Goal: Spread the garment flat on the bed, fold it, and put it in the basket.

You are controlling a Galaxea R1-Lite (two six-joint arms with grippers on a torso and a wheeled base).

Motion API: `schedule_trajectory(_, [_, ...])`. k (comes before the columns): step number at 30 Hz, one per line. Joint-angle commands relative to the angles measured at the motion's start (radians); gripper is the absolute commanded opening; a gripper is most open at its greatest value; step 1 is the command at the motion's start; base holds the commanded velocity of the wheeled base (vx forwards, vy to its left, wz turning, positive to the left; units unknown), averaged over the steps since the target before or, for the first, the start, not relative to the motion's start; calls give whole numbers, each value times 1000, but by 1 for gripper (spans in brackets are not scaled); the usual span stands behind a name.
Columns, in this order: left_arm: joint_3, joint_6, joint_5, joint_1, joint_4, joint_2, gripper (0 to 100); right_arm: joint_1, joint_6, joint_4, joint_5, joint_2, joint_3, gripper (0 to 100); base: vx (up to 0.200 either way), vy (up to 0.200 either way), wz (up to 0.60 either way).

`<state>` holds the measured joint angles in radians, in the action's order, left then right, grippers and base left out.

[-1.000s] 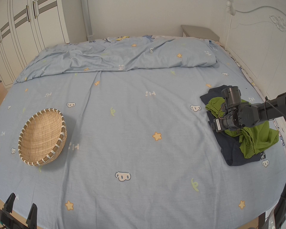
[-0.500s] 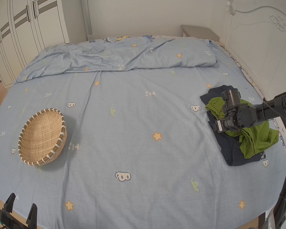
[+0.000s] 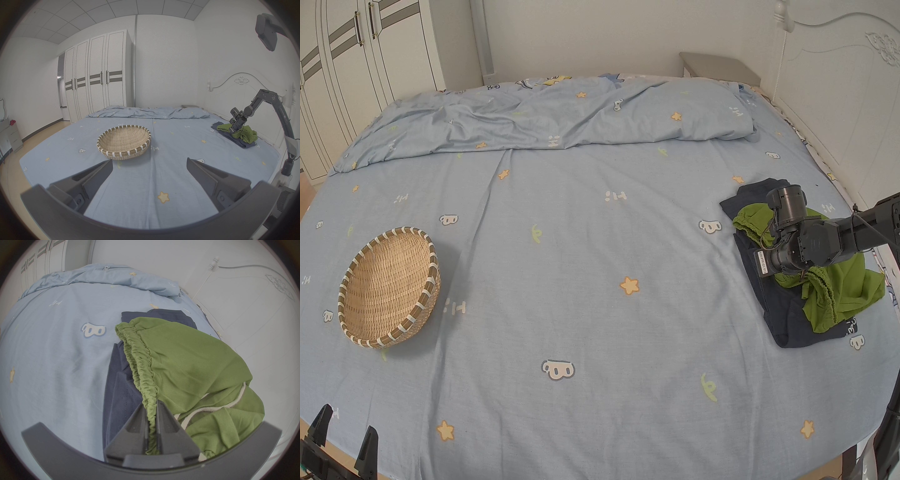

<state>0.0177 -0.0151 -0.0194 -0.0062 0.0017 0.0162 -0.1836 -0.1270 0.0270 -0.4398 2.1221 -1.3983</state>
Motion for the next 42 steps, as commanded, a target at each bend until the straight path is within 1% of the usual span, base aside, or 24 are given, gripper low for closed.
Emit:
schedule_trajectory(1, [-16,0,-1,0,0,-16,100,0,0,1,0,-5,-1,0,0,0,0])
schedule_trajectory(14, [-16,0,-1,0,0,-16,100,-10,-5,10,0,-8,15,0,0,0,0])
schedule_trajectory(15, [-16,0,-1,0,0,-16,100,-10,-5,10,0,-8,15,100,0,0,0])
schedule_trajectory(26, [-16,0,-1,0,0,-16,100,-10,-2,22,0,-22,27,100,0,0,0])
schedule_trajectory(31, [-16,0,-1,0,0,-16,100,-13,-2,22,0,-80,91,100,0,0,0])
schedule_trajectory(42, [-16,0,-1,0,0,-16,100,9,-6,24,-2,-102,128,100,0,0,0])
